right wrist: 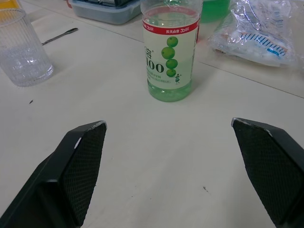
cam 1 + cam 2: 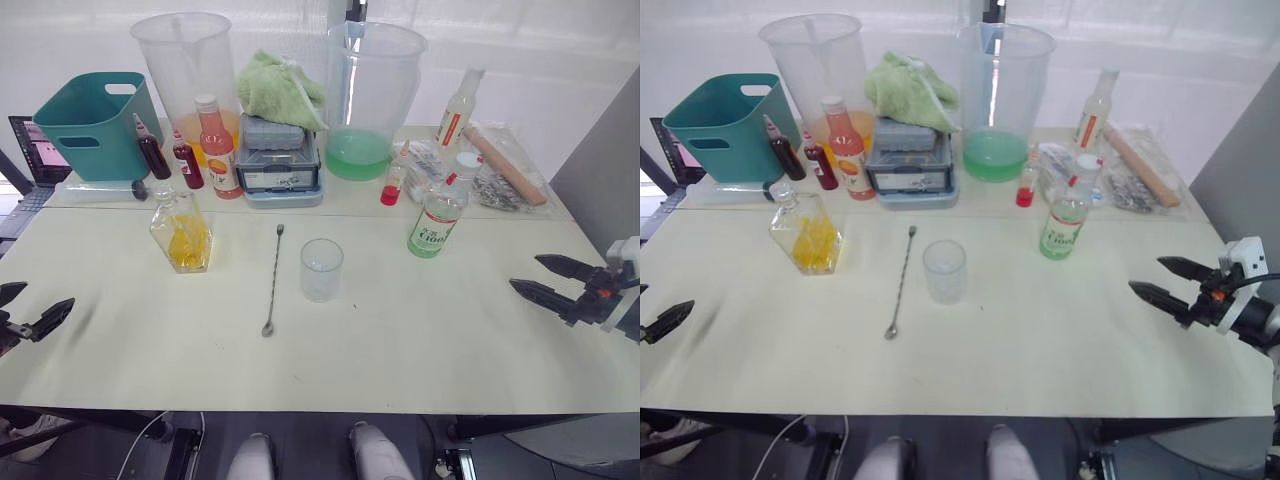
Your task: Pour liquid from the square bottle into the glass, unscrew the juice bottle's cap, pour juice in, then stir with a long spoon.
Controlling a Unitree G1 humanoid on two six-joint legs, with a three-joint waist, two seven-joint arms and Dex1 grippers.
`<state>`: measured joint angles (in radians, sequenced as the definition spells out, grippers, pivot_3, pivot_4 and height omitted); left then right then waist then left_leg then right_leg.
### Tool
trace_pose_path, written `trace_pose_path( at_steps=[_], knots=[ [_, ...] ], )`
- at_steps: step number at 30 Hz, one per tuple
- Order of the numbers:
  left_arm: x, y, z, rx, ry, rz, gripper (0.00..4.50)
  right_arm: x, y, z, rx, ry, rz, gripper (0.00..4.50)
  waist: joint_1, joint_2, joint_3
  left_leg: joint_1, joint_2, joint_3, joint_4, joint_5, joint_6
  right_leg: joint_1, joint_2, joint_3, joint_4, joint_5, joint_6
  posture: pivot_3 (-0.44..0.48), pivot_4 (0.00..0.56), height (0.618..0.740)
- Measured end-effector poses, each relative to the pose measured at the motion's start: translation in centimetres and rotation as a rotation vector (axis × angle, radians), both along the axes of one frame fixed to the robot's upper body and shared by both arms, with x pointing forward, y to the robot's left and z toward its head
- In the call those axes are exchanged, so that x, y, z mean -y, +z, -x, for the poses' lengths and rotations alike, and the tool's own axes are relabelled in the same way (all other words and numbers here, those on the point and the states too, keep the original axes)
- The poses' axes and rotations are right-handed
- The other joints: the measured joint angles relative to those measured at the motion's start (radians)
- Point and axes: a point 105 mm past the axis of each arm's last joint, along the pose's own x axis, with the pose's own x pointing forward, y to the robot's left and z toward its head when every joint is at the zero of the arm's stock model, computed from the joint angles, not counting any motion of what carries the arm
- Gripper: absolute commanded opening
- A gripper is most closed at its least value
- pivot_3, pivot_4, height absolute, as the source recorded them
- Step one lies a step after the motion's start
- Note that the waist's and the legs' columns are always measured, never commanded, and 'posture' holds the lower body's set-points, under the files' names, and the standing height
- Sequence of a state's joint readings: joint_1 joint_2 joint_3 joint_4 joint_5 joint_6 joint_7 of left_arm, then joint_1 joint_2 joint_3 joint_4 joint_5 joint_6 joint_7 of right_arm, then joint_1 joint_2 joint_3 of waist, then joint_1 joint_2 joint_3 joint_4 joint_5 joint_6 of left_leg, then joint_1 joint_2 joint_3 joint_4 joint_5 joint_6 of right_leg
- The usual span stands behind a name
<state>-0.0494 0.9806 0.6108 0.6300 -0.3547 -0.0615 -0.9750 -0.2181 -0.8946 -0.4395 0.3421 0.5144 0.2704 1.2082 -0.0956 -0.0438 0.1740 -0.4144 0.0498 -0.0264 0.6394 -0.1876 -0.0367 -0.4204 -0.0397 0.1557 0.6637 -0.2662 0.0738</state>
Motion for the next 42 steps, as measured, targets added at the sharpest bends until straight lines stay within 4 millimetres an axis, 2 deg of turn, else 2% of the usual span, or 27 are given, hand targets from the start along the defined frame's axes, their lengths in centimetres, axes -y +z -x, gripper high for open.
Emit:
trace_pose_path(
  at_steps=[4,6,10,13,18,21,26,29,33,38,42],
  knots=[
    [0.0,0.5,-0.6,0.029,0.004,0.015,4.5,-0.2,0.1,-0.1,0.007,-0.004,-0.015,4.48,0.002,0.0,0.0,0.0,0.0,0.0,0.0,0.0,0.0,0.0,0.0,0.0,0.0,0.0,0.0,0.0,0.15,0.723],
    [0.1,0.9,-0.9,0.042,0.001,0.037,4.5,-0.9,0.8,-0.3,0.018,0.02,-0.022,4.48,0.001,0.0,0.0,0.0,0.0,0.0,0.0,0.0,0.0,0.0,0.0,0.0,0.0,0.0,0.0,0.0,0.15,0.723],
    [2.1,1.3,-0.6,0.026,-0.111,0.117,4.5,-4.9,3.6,-0.7,0.055,0.185,-0.044,4.48,-0.01,0.0,0.0,0.0,0.001,0.0,0.0,0.0,0.0,-0.001,0.001,0.0,0.001,0.0,-0.001,0.0,0.15,0.723],
    [2.9,1.9,-0.1,0.092,-0.114,0.139,4.5,-7.3,4.2,-0.2,0.025,0.307,-0.052,4.48,-0.003,0.001,0.0,0.0,0.001,-0.001,0.0,0.0,0.0,0.0,0.001,0.0,0.001,0.0,-0.001,0.0,0.15,0.723],
    [4.9,-1.2,2.5,0.126,-0.056,0.218,4.5,-12.0,5.6,0.5,-0.001,0.517,-0.038,4.48,0.0,0.0,0.0,-0.001,0.001,0.0,0.0,0.0,0.0,0.0,-0.001,-0.001,0.0,0.0,-0.001,0.0,0.15,0.723],
    [5.9,-1.4,3.7,0.186,0.017,0.227,4.5,-14.2,6.8,0.6,0.021,0.62,-0.002,4.48,0.009,-0.001,0.0,0.0,0.001,-0.001,0.002,0.0,0.0,0.001,-0.001,-0.001,0.0,0.0,0.0,0.0,0.15,0.723],
    [7.6,-2.1,4.9,0.263,0.132,0.262,4.5,-16.6,7.5,0.6,0.029,0.728,0.012,4.48,0.028,-0.001,0.0,-0.001,0.0,0.001,0.003,0.0,0.0,0.001,-0.002,-0.001,-0.001,0.001,0.001,0.0,0.15,0.723],
    [9.5,-3.0,5.0,0.275,0.158,0.306,4.5,-17.4,7.5,0.8,0.024,0.776,0.017,4.48,0.034,-0.001,0.0,-0.002,0.0,0.0,0.004,0.0,0.0,0.001,-0.002,-0.001,-0.001,0.001,0.001,0.0,0.15,0.723],
    [11.5,-2.6,4.0,0.308,0.154,0.314,4.5,-17.6,7.5,0.9,0.024,0.797,0.022,4.48,0.037,-0.001,0.0,-0.001,-0.001,0.0,0.005,0.0,0.0,0.001,-0.002,-0.002,-0.001,0.001,0.001,0.0,0.15,0.723],
    [12.6,-1.9,2.6,0.359,0.196,0.325,4.5,-17.6,7.2,1.2,0.009,0.804,0.022,4.48,0.035,-0.001,0.0,-0.001,-0.001,-0.001,0.004,0.0,0.0,0.001,-0.002,-0.002,-0.001,0.001,0.001,0.0,0.15,0.723],
    [14.8,-2.2,0.5,0.333,0.162,0.364,4.5,-17.6,6.7,1.7,-0.013,0.812,0.029,4.48,0.036,-0.001,0.0,-0.002,-0.001,-0.001,0.005,0.0,0.0,0.002,-0.002,-0.002,-0.001,0.001,0.002,0.0,0.15,0.723]
  ],
)
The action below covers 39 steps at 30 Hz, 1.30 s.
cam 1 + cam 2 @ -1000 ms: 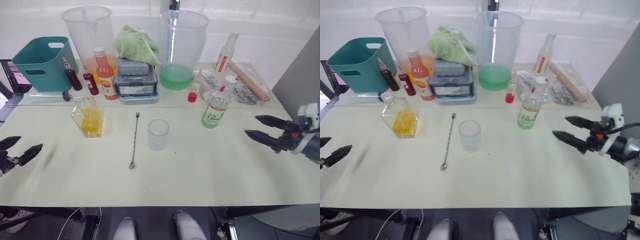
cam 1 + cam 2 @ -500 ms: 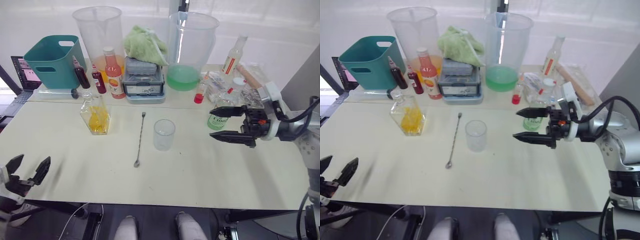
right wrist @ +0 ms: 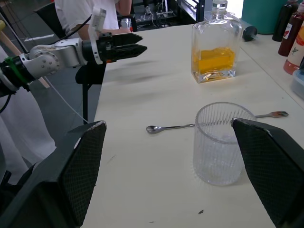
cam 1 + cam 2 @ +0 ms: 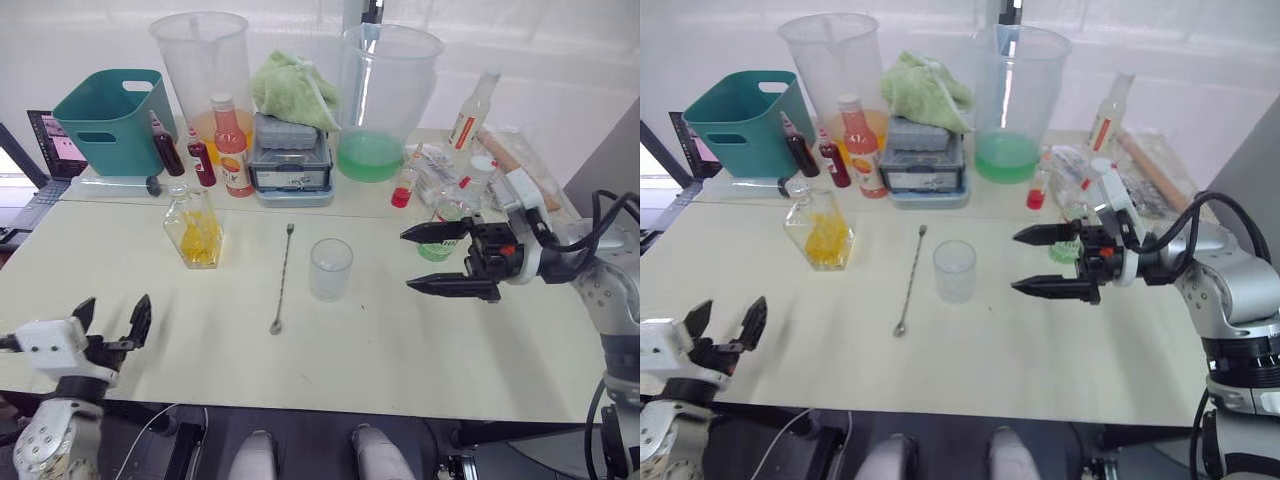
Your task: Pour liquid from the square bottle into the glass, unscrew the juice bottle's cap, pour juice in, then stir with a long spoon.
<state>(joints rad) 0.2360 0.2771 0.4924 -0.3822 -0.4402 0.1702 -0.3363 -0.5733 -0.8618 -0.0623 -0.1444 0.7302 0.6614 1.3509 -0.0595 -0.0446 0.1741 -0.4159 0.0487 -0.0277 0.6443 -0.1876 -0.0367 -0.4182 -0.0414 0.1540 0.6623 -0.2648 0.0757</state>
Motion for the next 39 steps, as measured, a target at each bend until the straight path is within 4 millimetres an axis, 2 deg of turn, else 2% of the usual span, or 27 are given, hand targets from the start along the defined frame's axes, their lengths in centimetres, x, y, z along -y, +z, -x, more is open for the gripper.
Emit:
trace_pose_path(
  at_steps=[13,18,24,29,39],
  knots=[
    [2.5,0.9,-4.1,0.002,-0.059,0.012,4.5,0.7,0.2,1.1,-0.019,-0.019,0.017,4.48,-0.004,0.0,0.0,0.0,0.0,-0.001,0.0,0.0,0.0,0.0,0.0,0.0,0.0,0.0,0.0,0.0,0.15,0.723],
    [2.2,2.2,-6.2,0.001,-0.049,-0.024,4.5,1.1,0.2,1.5,-0.027,-0.028,0.019,4.48,-0.001,0.0,0.0,0.0,0.0,-0.001,0.0,0.0,0.0,0.001,0.0,0.0,-0.001,0.0,0.001,0.0,0.15,0.723],
    [3.4,2.6,-8.3,-0.025,-0.076,-0.012,4.5,1.0,0.5,1.7,-0.017,-0.027,0.013,4.48,-0.001,0.0,0.0,0.0,-0.001,-0.002,0.0,0.0,0.0,0.001,0.0,0.0,-0.001,0.0,0.001,0.0,0.15,0.723],
    [3.5,3.6,-9.5,-0.016,-0.055,-0.015,4.5,1.0,0.5,1.7,-0.008,-0.034,0.017,4.48,-0.001,0.0,0.0,-0.001,-0.001,-0.002,0.0,0.0,0.0,0.001,0.0,0.0,-0.001,0.0,0.001,0.0,0.15,0.723],
    [3.9,3.8,-12.2,-0.03,-0.046,0.004,4.5,1.2,0.5,1.6,-0.003,-0.06,0.016,4.48,0.005,0.0,0.0,-0.001,-0.001,-0.003,0.0,0.0,0.0,0.002,0.0,0.0,-0.002,0.001,0.001,0.0,0.15,0.723]
  ],
)
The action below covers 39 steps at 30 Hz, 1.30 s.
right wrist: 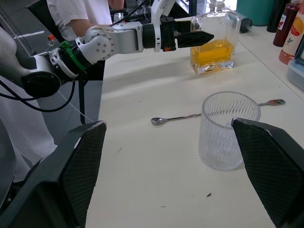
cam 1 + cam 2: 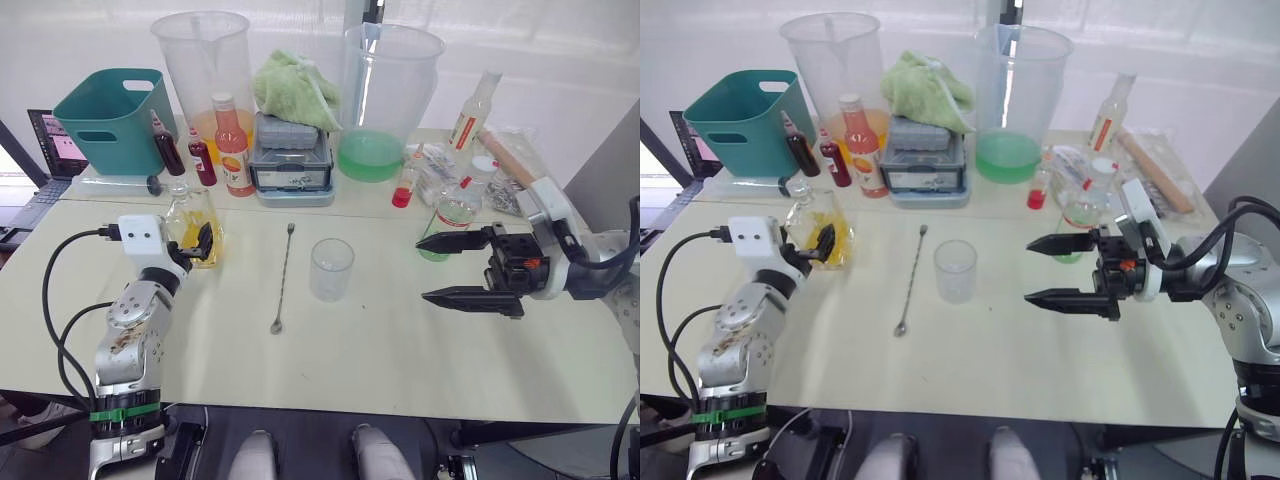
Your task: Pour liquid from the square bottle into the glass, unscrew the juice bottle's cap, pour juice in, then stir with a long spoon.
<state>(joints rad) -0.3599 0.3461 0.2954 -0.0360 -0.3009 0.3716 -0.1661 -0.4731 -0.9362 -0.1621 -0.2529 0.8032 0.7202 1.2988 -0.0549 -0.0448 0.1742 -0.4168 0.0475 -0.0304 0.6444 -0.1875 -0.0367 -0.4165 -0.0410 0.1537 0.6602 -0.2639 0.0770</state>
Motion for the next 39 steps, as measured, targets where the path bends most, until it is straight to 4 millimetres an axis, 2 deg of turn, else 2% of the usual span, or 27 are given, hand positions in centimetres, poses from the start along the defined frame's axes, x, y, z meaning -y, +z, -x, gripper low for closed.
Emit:
trace_pose_path(
  at_steps=[3,7,8,9,16,20,26,28,31,33,36,39],
  knots=[
    [-0.2,0.0,-1.0,-0.005,0.003,0.009,4.5,0.0,0.0,-0.1,0.003,-0.007,0.002,4.48,0.002,0.0,0.0,0.0,0.0,0.0,0.0,0.0,0.0,0.0,0.0,0.0,0.0,0.0,0.0,0.0,0.15,0.723],
    [-0.3,0.5,-1.7,0.006,-0.006,0.003,3.38,0.0,0.0,-0.1,0.006,-0.01,0.003,4.5,0.003,0.0,0.0,-0.001,0.0,0.0,0.0,0.0,0.0,0.0,0.0,0.0,-0.001,0.0,0.0,0.0,0.15,0.723],
    [-0.3,0.7,-1.8,0.01,-0.003,-0.006,2.97,0.0,0.0,-0.1,0.008,-0.012,0.003,4.5,0.003,0.0,0.0,-0.001,0.0,0.0,0.0,0.0,0.0,0.0,0.0,0.0,-0.001,0.001,0.0,0.0,0.15,0.723],
    [-0.5,0.7,-1.8,0.009,-0.002,-0.009,2.8,0.0,0.0,-0.1,0.008,-0.014,0.003,4.5,0.004,0.0,0.0,-0.001,0.0,0.0,0.0,0.0,0.0,0.0,0.0,0.0,-0.001,0.001,0.0,0.0,0.15,0.723],
    [-0.3,0.8,-1.8,0.026,-0.027,-0.026,2.8,0.0,0.1,-0.2,0.02,-0.017,0.002,4.5,0.009,0.0,0.0,-0.005,0.0,-0.001,0.0,0.0,0.0,-0.003,0.0,0.0,-0.002,0.002,0.0,0.0,0.15,0.723],
    [-0.9,1.2,-1.6,0.035,-0.042,-0.046,2.8,-0.1,0.1,-0.2,0.022,-0.017,-0.003,4.5,0.007,-0.001,0.001,-0.007,0.0,-0.001,0.0,0.0,0.0,-0.006,0.0,-0.001,-0.002,0.005,-0.006,0.0,0.15,0.723],
    [-3.2,4.1,-0.5,0.103,-0.087,-0.082,2.8,-0.9,0.2,-0.6,0.023,0.01,-0.011,4.5,0.009,-0.003,0.002,-0.009,0.0,-0.003,0.0,0.0,0.0,-0.006,0.0,-0.003,-0.004,0.006,-0.006,0.0,0.15,0.723],
    [-3.4,5.1,-0.1,0.118,-0.142,-0.094,2.8,-1.0,0.5,-0.9,0.024,0.017,-0.017,4.5,0.009,-0.003,0.002,-0.01,0.0,-0.003,0.0,0.0,0.0,-0.006,0.0,-0.004,-0.004,0.006,-0.006,0.0,0.15,0.723],
    [-2.7,7.1,1.0,0.144,-0.272,-0.156,2.8,-1.4,0.9,-1.1,0.029,0.04,-0.024,4.5,0.013,-0.004,0.003,-0.011,0.0,-0.005,0.0,0.0,0.0,-0.006,0.0,-0.006,-0.005,0.006,-0.006,0.0,0.15,0.723],
    [-2.0,7.8,2.4,0.144,-0.39,-0.218,2.8,-1.6,1.3,-1.2,0.034,0.057,-0.026,4.5,0.011,-0.003,0.003,-0.012,0.0,-0.006,-0.001,0.0,0.0,-0.006,0.0,-0.007,-0.006,0.006,-0.006,0.0,0.15,0.723],
    [0.1,7.0,4.7,0.103,-0.615,-0.252,2.8,-1.5,1.4,-1.2,0.022,0.058,-0.027,4.5,0.009,-0.003,0.003,-0.013,0.001,-0.006,-0.001,0.0,0.0,-0.007,-0.001,-0.007,-0.006,0.006,-0.007,0.0,0.15,0.723],
    [1.8,6.3,5.4,0.053,-0.744,-0.276,2.8,-1.5,1.5,-1.4,0.009,0.052,-0.03,4.5,0.013,-0.003,0.003,-0.013,0.001,-0.008,-0.001,0.0,-0.001,-0.007,0.0,-0.01,-0.006,0.006,-0.007,0.0,0.15,0.723]
  ],
)
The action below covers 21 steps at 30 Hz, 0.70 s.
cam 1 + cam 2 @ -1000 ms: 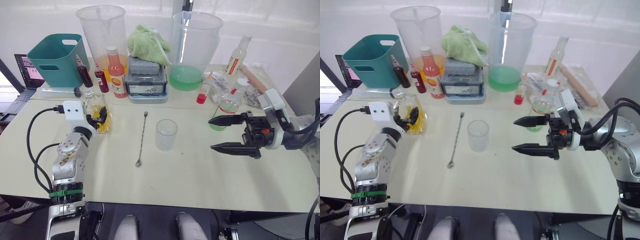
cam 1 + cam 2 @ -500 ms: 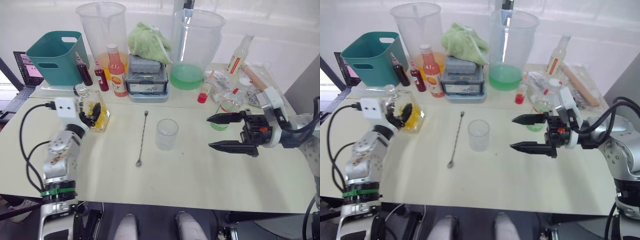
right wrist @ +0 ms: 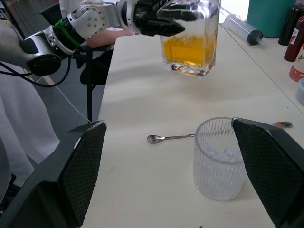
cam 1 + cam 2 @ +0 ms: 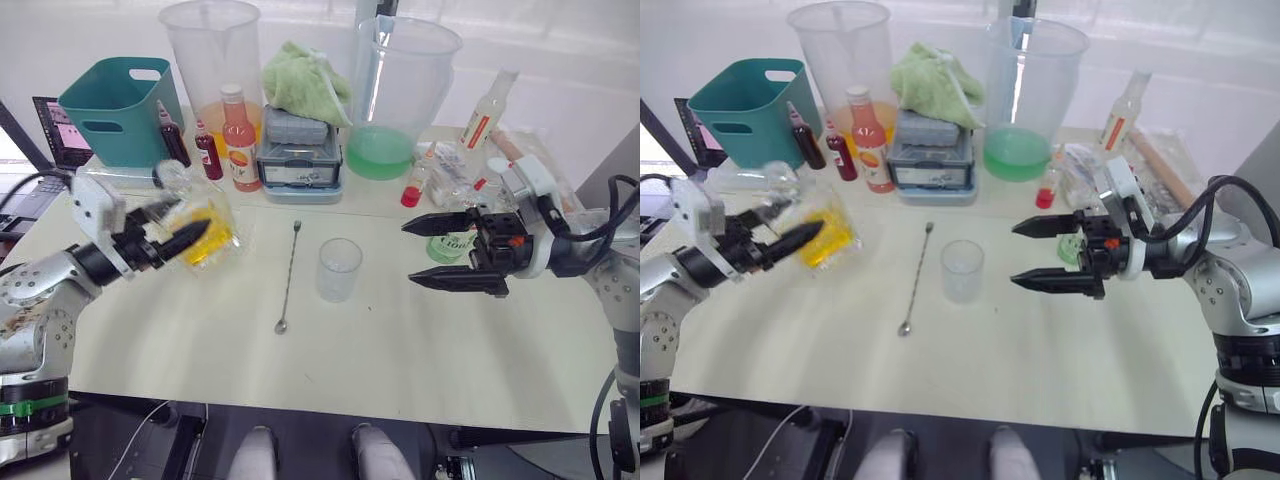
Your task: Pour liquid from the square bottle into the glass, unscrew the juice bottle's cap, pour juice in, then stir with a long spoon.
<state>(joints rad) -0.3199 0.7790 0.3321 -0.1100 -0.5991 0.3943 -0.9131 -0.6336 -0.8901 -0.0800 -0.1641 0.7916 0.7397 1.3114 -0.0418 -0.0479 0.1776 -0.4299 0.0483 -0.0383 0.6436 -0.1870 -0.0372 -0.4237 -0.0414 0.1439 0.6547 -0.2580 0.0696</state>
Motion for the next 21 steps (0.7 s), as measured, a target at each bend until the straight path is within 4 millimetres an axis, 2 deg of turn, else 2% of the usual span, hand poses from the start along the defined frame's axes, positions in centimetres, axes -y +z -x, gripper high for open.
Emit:
trace_pose_path(
  at_steps=[3,6,9,12,16,21],
  knots=[
    [1.3,0.2,0.7,-0.023,-0.084,-0.016,2.8,0.2,-0.1,0.1,-0.027,-0.001,0.011,4.5,-0.002,0.0,0.0,0.0,0.0,0.0,0.0,0.0,0.0,0.0,0.0,0.0,0.0,0.0,0.0,0.0,0.15,0.723],
    [4.4,0.5,2.0,-0.042,-0.248,-0.026,2.8,0.2,-0.1,0.2,-0.041,0.003,0.013,4.5,-0.001,0.0,0.0,0.0,0.0,0.0,0.0,0.0,0.0,0.001,0.0,0.0,-0.001,0.0,0.0,0.0,0.15,0.723],
    [8.0,-0.1,4.1,-0.12,-0.461,-0.032,2.8,0.4,-0.1,0.2,-0.072,-0.016,0.016,4.5,-0.002,0.0,0.0,-0.001,0.0,-0.001,0.0,0.0,0.0,0.0,0.0,0.0,0.0,0.0,0.0,0.0,0.15,0.723],
    [10.4,-0.1,5.4,-0.155,-0.608,-0.047,2.8,0.8,-0.3,0.5,-0.11,-0.044,0.014,4.5,-0.002,0.0,0.0,0.0,0.0,-0.001,0.001,0.0,0.0,0.0,0.0,-0.001,0.001,0.0,0.0,0.0,0.15,0.723],
    [12.5,0.1,6.0,-0.144,-0.725,-0.066,2.8,1.3,-0.1,0.9,-0.118,-0.078,0.007,4.5,-0.002,0.001,0.0,0.001,0.0,-0.001,0.001,0.0,0.0,0.002,0.0,-0.001,0.001,0.0,0.0,0.0,0.15,0.723],
    [14.9,-2.0,6.1,-0.165,-0.836,-0.091,2.8,1.7,0.0,2.1,-0.125,-0.125,-0.001,4.5,-0.002,0.001,0.0,0.001,-0.001,-0.002,0.002,0.0,0.0,0.002,0.0,0.0,0.001,0.0,0.0,0.0,0.15,0.723]
  ],
)
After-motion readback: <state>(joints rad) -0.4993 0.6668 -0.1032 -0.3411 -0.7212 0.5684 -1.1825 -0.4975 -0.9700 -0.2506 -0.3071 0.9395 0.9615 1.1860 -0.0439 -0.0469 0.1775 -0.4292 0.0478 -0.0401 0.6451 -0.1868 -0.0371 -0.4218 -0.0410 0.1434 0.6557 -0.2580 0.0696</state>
